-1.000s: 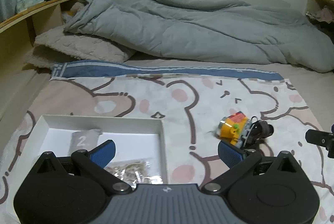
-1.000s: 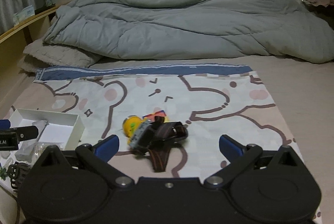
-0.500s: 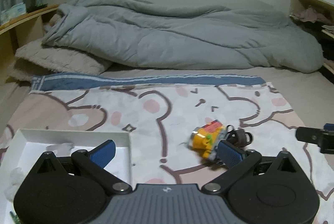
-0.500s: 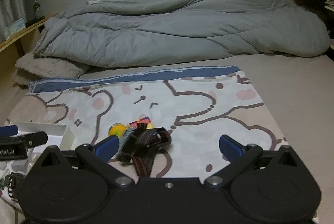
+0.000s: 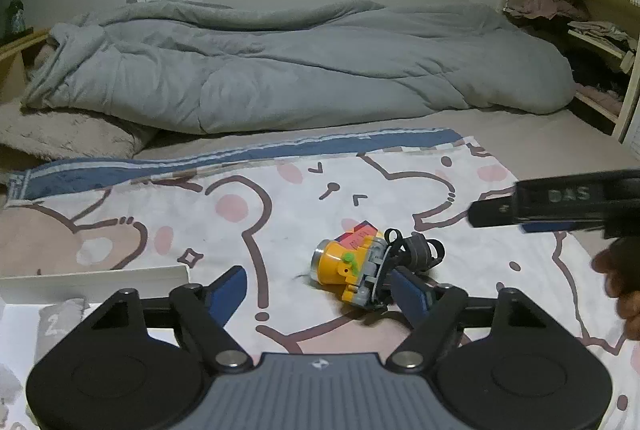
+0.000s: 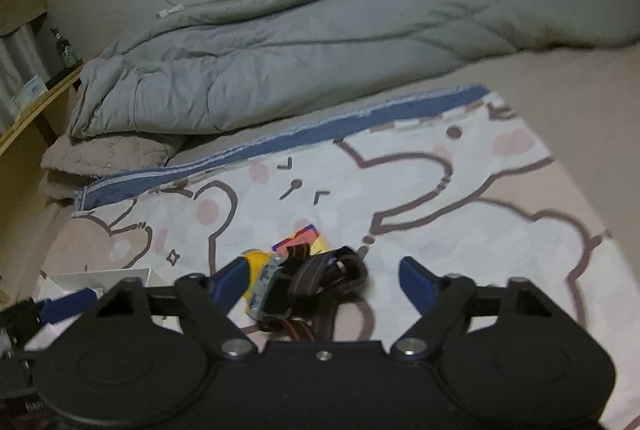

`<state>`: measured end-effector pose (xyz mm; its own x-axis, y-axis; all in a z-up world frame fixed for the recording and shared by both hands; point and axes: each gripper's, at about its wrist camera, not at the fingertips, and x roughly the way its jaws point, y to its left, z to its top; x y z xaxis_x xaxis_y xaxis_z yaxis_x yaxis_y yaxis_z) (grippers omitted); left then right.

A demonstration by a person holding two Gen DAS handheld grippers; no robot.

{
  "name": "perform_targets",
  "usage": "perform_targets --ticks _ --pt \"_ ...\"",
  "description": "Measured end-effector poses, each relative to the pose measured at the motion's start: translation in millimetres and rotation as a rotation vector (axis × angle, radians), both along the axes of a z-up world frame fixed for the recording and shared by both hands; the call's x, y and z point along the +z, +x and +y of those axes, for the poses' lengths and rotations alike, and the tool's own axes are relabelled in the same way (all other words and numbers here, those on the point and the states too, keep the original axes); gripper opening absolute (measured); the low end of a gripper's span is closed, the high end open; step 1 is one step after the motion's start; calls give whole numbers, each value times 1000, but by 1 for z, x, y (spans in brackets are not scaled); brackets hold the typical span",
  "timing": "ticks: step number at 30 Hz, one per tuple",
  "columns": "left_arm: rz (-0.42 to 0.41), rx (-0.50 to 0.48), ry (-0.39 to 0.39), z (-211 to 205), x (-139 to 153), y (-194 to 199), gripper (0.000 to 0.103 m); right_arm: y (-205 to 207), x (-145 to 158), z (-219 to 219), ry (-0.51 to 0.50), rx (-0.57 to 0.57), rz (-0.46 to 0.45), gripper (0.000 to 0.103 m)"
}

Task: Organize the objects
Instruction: 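Close the right tool on the black strap of the yellow headlamp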

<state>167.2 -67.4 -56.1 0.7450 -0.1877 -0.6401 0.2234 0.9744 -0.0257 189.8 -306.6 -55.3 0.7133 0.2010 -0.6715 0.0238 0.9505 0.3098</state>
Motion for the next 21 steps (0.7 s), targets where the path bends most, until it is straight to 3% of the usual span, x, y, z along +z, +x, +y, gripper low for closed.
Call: perform_targets --ticks 5,10,12,21 --pt "18 -16 -12 3 -10 6 74 20 -21 3 104 -59 85 54" --pt "43 -56 -6 2 -23 13 72 39 -36 10 143 -106 146 47" --pt "39 -77 7 1 -27 16 66 44 -41 12 140 -109 158 45" --pt "48 -133 -23 6 -40 21 64 64 -68 15 172 -128 213 43"
